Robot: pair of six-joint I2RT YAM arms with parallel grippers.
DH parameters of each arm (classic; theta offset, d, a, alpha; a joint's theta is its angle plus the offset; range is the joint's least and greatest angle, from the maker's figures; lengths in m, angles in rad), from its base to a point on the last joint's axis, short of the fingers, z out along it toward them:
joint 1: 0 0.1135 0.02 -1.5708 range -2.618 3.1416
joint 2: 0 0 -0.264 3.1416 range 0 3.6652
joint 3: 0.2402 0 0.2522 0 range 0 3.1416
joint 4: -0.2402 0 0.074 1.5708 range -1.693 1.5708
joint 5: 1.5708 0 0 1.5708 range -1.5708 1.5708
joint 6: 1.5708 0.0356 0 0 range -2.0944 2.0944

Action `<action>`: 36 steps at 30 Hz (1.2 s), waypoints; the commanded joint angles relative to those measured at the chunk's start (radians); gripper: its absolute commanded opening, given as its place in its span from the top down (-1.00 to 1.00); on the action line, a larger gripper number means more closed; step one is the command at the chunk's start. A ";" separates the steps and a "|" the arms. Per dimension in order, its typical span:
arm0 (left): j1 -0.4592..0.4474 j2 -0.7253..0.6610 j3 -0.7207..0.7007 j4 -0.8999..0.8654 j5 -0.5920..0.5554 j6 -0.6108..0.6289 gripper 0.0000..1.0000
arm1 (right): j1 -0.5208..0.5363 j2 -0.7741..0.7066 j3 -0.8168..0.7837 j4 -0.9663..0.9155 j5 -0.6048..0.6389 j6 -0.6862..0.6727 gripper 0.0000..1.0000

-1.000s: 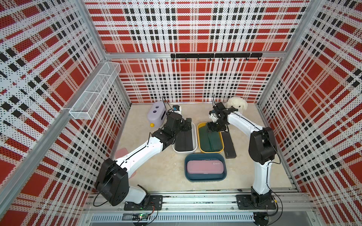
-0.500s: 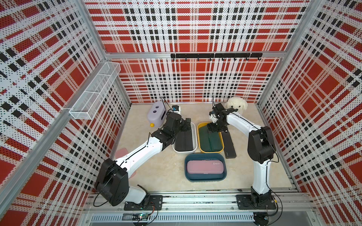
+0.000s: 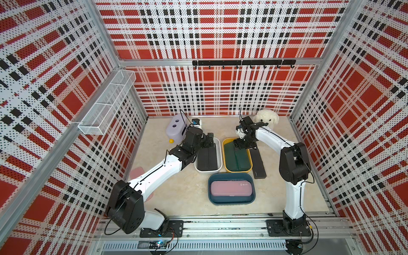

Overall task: Place the pencil cases by color into the storage box
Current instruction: Place the pencil case at the storage box, then move the pencil case to the center of the board.

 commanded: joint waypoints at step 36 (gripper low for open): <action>0.134 -0.346 -0.181 -0.647 -0.330 -0.485 -0.78 | 0.063 -0.212 -0.111 0.281 -0.133 -0.142 -0.78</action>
